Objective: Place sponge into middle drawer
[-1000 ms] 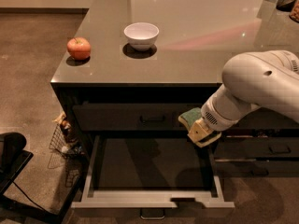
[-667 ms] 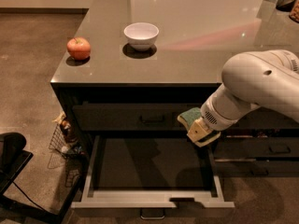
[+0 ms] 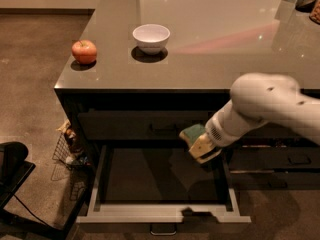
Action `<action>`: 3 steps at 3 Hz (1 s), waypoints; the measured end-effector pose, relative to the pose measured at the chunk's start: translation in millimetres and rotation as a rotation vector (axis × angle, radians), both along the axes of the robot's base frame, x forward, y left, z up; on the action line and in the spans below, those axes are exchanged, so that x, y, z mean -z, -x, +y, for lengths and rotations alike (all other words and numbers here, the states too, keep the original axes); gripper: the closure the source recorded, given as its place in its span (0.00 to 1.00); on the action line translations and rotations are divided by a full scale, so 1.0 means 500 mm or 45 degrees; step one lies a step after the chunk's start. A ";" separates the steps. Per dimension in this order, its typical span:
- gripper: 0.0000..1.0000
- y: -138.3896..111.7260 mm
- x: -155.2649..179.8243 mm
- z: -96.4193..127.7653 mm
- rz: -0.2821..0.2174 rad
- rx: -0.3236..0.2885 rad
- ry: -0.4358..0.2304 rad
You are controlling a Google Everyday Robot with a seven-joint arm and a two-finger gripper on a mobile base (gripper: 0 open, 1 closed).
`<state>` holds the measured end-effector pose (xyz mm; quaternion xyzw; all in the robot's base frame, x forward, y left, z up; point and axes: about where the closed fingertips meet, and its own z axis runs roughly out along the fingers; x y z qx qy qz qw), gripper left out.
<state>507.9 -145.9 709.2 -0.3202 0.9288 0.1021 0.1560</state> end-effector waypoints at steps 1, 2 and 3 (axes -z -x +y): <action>1.00 -0.042 0.138 0.055 0.008 -0.069 -0.202; 1.00 -0.089 0.262 0.098 -0.029 -0.150 -0.345; 1.00 -0.102 0.423 0.107 -0.006 -0.178 -0.398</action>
Offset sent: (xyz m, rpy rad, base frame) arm 0.0643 0.0763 -0.2845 0.4600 0.0518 0.1841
